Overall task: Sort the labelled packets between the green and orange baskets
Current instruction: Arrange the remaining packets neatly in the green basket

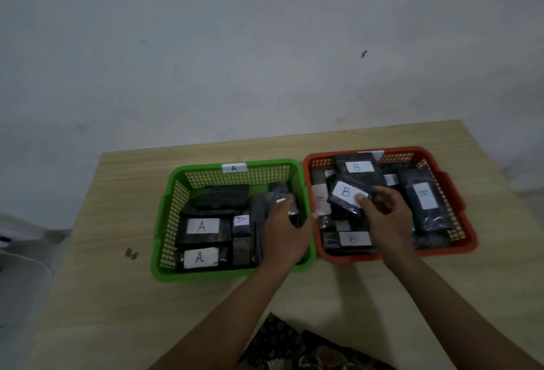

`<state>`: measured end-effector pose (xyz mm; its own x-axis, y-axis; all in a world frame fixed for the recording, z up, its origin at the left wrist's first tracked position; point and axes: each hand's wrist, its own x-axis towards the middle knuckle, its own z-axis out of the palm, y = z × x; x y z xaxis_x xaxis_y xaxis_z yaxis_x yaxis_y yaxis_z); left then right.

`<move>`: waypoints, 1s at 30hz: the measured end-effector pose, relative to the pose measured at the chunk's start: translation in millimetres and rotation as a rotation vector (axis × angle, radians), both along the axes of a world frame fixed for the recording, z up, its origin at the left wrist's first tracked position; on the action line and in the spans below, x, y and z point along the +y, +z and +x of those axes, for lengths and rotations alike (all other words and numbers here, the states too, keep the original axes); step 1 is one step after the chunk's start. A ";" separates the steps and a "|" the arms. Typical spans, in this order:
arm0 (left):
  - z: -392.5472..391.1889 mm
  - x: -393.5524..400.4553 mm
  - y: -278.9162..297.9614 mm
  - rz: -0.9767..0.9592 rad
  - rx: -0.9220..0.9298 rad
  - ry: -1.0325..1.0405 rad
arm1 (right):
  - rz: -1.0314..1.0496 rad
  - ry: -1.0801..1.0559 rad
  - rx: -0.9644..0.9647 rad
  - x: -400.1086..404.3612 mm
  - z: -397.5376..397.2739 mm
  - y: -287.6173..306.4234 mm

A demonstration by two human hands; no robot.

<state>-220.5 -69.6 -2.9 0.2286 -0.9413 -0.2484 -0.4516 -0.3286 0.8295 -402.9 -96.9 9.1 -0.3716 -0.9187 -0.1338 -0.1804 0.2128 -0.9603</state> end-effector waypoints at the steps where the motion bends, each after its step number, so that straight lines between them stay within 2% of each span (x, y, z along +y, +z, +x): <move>1: -10.1 4.0 -3.6 -0.019 -0.039 -0.002 | 0.034 0.007 0.041 0.0 -11.0 -6.5; 6: -38.1 27.0 -29.1 -0.041 -0.144 0.011 | 0.187 0.205 0.195 1.6 -36.2 -32.8; 12: -48.6 31.7 -37.8 -0.064 -0.121 0.081 | 0.187 0.344 0.220 -7.5 -27.6 -38.7; 16: -50.0 31.8 -36.7 -0.081 -0.170 0.099 | 0.164 0.445 0.402 -11.3 -16.7 -45.0; 18: -47.1 31.0 -35.2 -0.072 -0.132 0.083 | 0.158 0.451 0.445 -10.4 -14.9 -44.9; 22: -37.1 31.5 -27.5 -0.055 -0.024 0.040 | 0.083 0.424 0.485 -5.5 -14.1 -39.7; 26: -10.0 34.6 -21.6 -0.089 -0.100 0.103 | -0.072 0.389 0.573 -4.1 -2.7 -27.9; 30: 27.1 34.5 -23.0 -0.117 -0.190 0.168 | -0.280 0.640 0.611 -11.0 31.7 -20.5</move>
